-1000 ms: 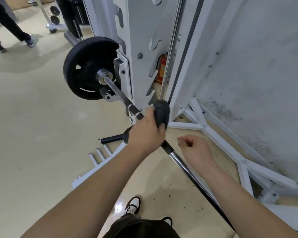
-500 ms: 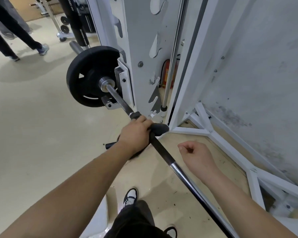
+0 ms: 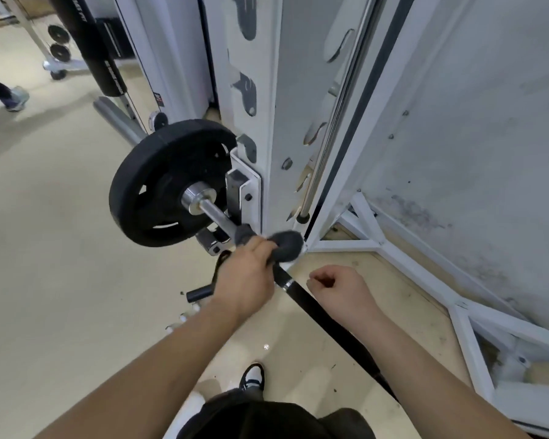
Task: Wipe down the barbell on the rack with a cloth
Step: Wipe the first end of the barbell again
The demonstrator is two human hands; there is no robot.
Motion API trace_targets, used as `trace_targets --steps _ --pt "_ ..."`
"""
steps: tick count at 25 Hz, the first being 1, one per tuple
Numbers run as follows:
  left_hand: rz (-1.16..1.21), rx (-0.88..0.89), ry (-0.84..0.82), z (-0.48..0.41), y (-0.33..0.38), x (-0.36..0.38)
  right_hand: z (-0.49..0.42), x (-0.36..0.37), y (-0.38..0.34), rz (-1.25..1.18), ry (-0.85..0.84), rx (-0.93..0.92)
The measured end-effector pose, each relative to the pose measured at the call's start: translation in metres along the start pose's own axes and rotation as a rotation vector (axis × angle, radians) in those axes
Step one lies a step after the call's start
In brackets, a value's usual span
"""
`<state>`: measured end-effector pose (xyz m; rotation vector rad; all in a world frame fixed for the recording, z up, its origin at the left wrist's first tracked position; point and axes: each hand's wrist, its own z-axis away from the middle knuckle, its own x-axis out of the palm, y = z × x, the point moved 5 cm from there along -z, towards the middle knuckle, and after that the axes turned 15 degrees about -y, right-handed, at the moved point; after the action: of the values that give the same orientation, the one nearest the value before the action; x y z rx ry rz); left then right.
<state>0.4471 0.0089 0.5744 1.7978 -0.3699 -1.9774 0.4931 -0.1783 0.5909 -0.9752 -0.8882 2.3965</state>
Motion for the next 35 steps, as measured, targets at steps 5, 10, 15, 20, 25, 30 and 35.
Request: trace_targets --steps 5,10,15,20,25,30,35 --pt "-0.016 0.241 -0.192 -0.005 -0.001 -0.010 -0.014 0.003 -0.002 0.084 0.028 0.079" --pt "0.108 0.094 -0.123 0.006 0.015 0.008 -0.015 -0.003 -0.007 0.045 0.097 0.057" --pt "0.022 0.130 -0.116 -0.005 -0.012 -0.012 -0.018 -0.006 -0.014 0.021 0.093 0.049" --pt "0.088 -0.047 0.082 0.013 -0.013 0.010 -0.024 0.005 -0.030 0.043 0.087 -0.008" --pt "0.358 0.008 0.008 0.053 -0.027 0.025 -0.032 0.010 -0.034 0.123 0.065 0.006" --pt "1.191 -0.793 0.043 0.075 -0.092 0.045 -0.043 0.030 -0.054 0.210 -0.041 -0.035" --pt "1.814 -0.641 0.059 0.026 -0.040 0.047 -0.056 0.047 -0.067 0.530 -0.057 0.053"
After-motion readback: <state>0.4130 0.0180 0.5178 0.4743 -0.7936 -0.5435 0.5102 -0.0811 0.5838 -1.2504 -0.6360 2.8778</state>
